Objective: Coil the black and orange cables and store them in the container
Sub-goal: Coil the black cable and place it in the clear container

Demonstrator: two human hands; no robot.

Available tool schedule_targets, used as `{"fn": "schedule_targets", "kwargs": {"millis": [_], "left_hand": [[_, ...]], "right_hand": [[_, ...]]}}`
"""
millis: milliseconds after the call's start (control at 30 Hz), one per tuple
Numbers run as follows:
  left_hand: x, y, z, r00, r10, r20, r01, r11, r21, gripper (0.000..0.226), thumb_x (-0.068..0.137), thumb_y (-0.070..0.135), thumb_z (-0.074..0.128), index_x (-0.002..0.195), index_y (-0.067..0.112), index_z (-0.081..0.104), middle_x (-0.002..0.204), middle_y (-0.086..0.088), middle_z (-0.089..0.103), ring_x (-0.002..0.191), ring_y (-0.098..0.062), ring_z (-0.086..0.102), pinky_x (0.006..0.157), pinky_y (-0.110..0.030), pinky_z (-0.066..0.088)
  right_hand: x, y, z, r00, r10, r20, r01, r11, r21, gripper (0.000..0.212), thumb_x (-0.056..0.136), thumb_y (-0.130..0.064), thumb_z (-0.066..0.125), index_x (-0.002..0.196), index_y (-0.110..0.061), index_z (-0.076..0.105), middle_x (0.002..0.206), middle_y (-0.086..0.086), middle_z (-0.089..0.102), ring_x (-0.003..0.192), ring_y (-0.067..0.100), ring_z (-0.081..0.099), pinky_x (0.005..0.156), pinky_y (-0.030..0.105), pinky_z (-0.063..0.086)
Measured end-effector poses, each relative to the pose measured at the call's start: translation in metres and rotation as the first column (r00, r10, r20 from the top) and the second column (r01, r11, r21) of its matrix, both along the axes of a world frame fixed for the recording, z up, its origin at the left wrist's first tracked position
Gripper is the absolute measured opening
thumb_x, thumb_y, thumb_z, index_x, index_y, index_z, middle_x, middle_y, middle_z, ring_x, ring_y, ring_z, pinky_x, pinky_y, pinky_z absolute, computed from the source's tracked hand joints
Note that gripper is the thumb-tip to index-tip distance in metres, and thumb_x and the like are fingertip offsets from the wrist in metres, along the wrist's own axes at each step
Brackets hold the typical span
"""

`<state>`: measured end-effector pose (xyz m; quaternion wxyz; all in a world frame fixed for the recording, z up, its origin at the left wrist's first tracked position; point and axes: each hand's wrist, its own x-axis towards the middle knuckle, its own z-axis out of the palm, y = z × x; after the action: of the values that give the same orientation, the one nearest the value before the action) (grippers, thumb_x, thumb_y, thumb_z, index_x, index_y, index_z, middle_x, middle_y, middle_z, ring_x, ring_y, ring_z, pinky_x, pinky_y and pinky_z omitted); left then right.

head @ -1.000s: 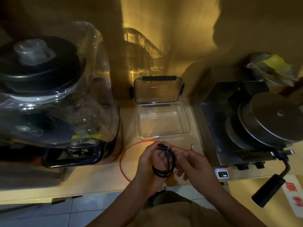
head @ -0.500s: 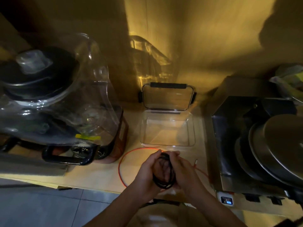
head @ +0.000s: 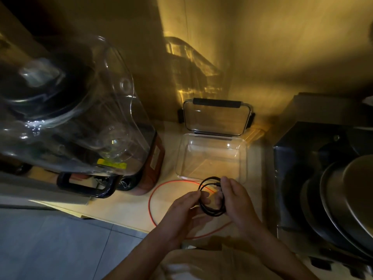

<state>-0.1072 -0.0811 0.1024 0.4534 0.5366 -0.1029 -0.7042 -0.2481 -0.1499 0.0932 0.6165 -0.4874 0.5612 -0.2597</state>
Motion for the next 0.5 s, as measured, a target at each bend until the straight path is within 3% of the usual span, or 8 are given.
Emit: {"fn": "schedule_targets", "kwargs": {"millis": [100, 267, 500], "left_hand": [[0.006, 0.002, -0.002, 0.998, -0.045, 0.032, 0.045, 0.999, 0.001, 0.025, 0.088, 0.029, 0.067, 0.103, 0.012, 0.074, 0.104, -0.012, 0.073, 0.095, -0.021, 0.07, 0.08, -0.034, 0.058], [0.012, -0.006, -0.004, 0.998, -0.052, 0.039, 0.053, 0.998, -0.03, 0.017, 0.085, 0.029, 0.067, 0.093, 0.017, 0.076, 0.098, -0.01, 0.073, 0.086, -0.013, 0.068, 0.078, -0.031, 0.058], [0.022, -0.024, -0.018, 0.993, 0.037, 0.116, -0.038, 0.999, 0.004, 0.016, 0.094, 0.018, 0.062, 0.093, 0.014, 0.078, 0.092, -0.011, 0.074, 0.081, -0.012, 0.069, 0.07, -0.026, 0.057]], "right_hand": [[0.001, -0.008, -0.002, 1.0, 0.012, -0.01, -0.012, 1.0, 0.017, 0.041, 0.103, -0.039, 0.038, 0.082, -0.01, 0.057, 0.058, 0.001, 0.06, 0.056, 0.012, 0.056, 0.061, 0.033, 0.044], [0.005, -0.019, -0.009, 1.0, 0.024, -0.013, -0.023, 0.999, 0.031, 0.04, 0.102, -0.04, 0.042, 0.082, -0.012, 0.062, 0.061, -0.001, 0.062, 0.062, 0.016, 0.058, 0.067, 0.039, 0.046], [0.014, -0.049, -0.02, 0.983, 0.071, -0.168, -0.079, 0.996, -0.044, 0.038, 0.098, -0.036, 0.053, 0.078, -0.008, 0.069, 0.065, 0.002, 0.064, 0.062, 0.017, 0.059, 0.061, 0.034, 0.048]]}}
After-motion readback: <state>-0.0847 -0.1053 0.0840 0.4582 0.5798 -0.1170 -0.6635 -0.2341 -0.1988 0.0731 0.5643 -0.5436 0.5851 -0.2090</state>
